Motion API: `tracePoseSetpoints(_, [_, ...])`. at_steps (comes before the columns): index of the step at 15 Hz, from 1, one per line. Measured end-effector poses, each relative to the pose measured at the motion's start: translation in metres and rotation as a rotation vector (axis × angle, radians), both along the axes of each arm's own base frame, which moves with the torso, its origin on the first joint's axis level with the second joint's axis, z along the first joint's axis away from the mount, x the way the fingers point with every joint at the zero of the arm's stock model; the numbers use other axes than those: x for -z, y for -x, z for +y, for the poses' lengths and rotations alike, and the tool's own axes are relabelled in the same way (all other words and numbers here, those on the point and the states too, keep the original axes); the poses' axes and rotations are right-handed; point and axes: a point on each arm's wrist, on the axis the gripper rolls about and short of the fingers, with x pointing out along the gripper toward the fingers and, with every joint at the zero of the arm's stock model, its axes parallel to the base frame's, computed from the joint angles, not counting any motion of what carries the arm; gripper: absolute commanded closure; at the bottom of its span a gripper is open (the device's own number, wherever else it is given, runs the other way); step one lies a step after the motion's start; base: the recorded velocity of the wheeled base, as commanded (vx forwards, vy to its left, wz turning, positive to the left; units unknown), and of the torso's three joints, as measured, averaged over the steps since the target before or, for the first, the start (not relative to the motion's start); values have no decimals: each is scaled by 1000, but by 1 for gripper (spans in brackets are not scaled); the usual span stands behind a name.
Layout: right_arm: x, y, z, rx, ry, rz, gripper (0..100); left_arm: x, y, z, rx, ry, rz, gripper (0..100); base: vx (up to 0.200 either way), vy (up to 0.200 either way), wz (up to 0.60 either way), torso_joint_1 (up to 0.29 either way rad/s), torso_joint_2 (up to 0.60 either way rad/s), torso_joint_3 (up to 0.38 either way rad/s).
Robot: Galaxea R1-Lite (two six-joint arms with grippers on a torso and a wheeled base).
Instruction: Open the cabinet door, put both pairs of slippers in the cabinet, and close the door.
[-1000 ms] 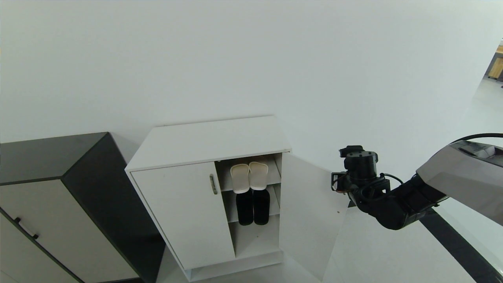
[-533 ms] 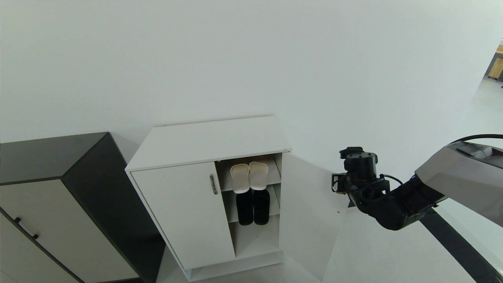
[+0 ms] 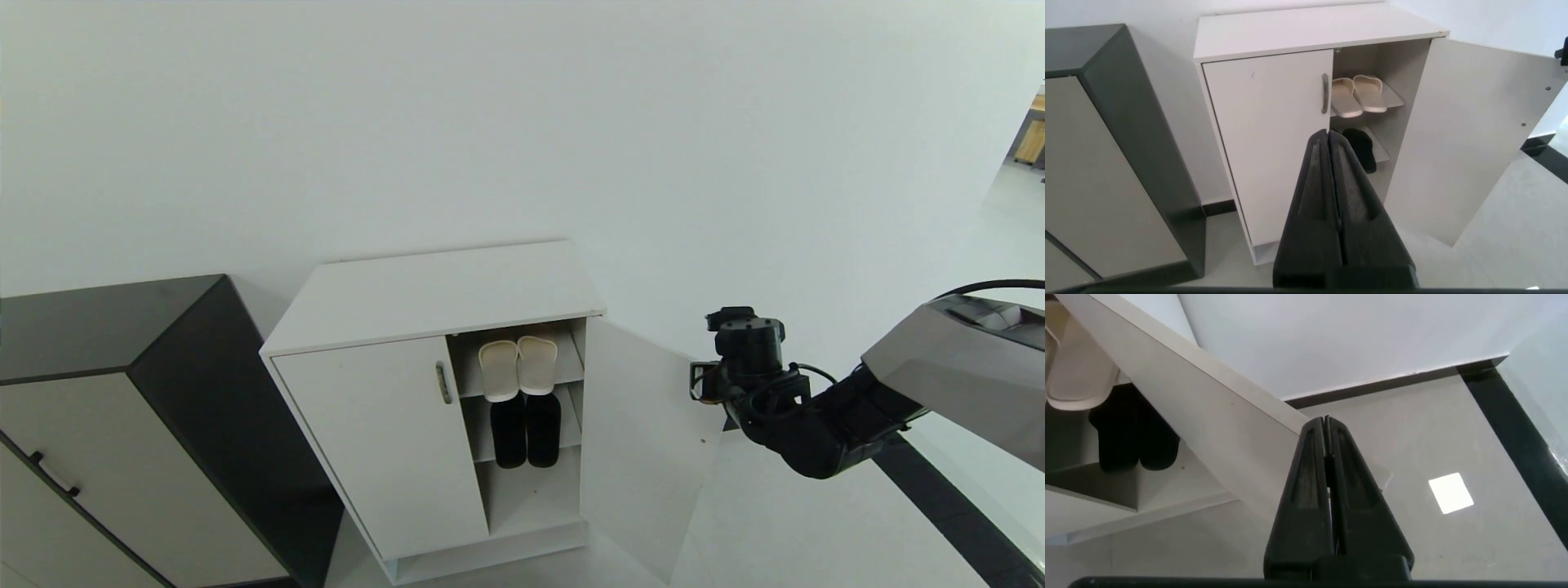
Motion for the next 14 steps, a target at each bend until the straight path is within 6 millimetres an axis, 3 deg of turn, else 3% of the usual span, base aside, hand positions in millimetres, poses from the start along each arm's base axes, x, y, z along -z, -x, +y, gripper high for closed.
tracePoseSetpoints(8, [4, 5, 4, -12, 11, 27, 100, 0, 0, 0, 0, 0, 0, 100, 0, 0, 0, 0, 0, 0])
tracePoseSetpoints(14, [6, 26, 25, -79, 22, 49, 100, 0, 0, 0, 0, 0, 0, 100, 0, 0, 0, 0, 0, 0])
